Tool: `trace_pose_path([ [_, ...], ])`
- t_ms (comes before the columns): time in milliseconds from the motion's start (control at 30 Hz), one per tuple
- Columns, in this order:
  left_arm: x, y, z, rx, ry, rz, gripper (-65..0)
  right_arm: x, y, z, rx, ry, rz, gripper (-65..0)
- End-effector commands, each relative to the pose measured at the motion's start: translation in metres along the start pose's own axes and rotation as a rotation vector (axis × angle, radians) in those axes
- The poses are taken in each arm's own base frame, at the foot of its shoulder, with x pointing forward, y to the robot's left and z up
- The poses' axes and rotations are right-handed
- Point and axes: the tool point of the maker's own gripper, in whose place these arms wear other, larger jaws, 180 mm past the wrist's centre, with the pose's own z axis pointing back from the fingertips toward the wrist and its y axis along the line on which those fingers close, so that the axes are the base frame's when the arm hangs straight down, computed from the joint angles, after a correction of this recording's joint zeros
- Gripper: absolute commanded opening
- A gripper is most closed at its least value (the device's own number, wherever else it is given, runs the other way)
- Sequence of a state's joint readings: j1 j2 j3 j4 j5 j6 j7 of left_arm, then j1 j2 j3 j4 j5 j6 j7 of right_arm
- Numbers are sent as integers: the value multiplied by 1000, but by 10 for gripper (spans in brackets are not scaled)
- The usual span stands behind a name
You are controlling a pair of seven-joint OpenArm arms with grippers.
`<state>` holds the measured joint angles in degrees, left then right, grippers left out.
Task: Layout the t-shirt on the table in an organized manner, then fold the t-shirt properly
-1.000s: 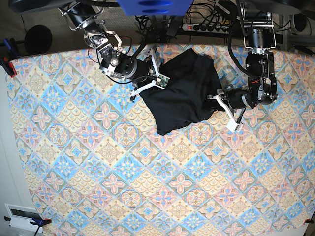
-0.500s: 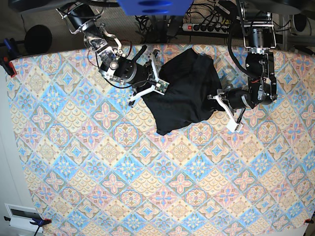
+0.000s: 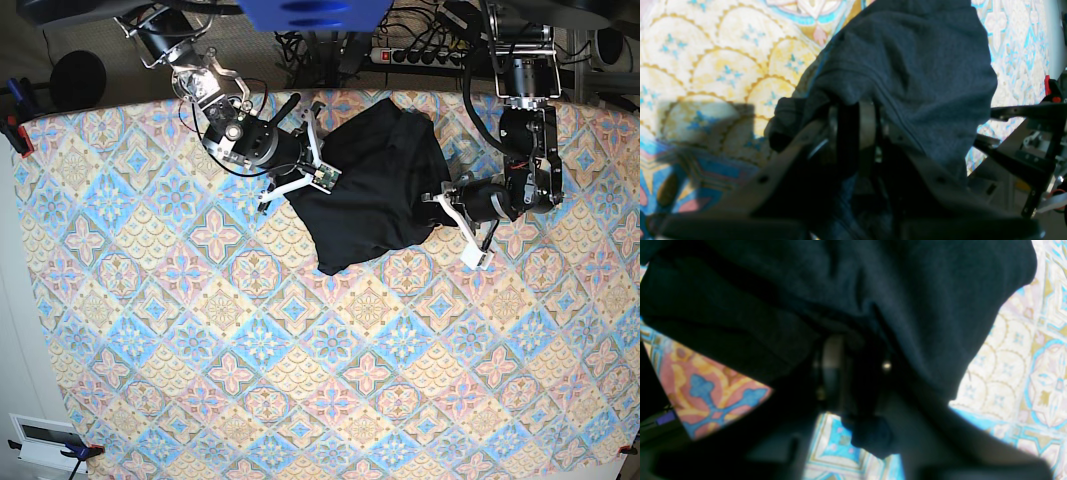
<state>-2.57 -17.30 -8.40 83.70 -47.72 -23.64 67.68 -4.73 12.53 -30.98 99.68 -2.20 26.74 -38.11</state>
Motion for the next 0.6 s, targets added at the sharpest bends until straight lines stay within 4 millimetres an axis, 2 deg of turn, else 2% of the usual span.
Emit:
trace_pose_path([
  [0, 16, -4, 5, -11, -45, -23, -568, 15, -6, 3, -15, -51, 7, -637],
  [67, 16, -4, 5, -11, -45, -23, -568, 17, -5, 5, -16, -56, 9, -649],
  [200, 17, -4, 5, -11, -46, -23, -568, 41, -10, 21, -48, -121, 41, -650],
  [367, 17, -3, 6, -11, -48, -23, -568, 32, 6, 32, -29, -114, 34, -650],
  [567, 17, -3, 6, -11, -49, -23, -568, 11, 20, 39, -1, -74, 32, -650],
])
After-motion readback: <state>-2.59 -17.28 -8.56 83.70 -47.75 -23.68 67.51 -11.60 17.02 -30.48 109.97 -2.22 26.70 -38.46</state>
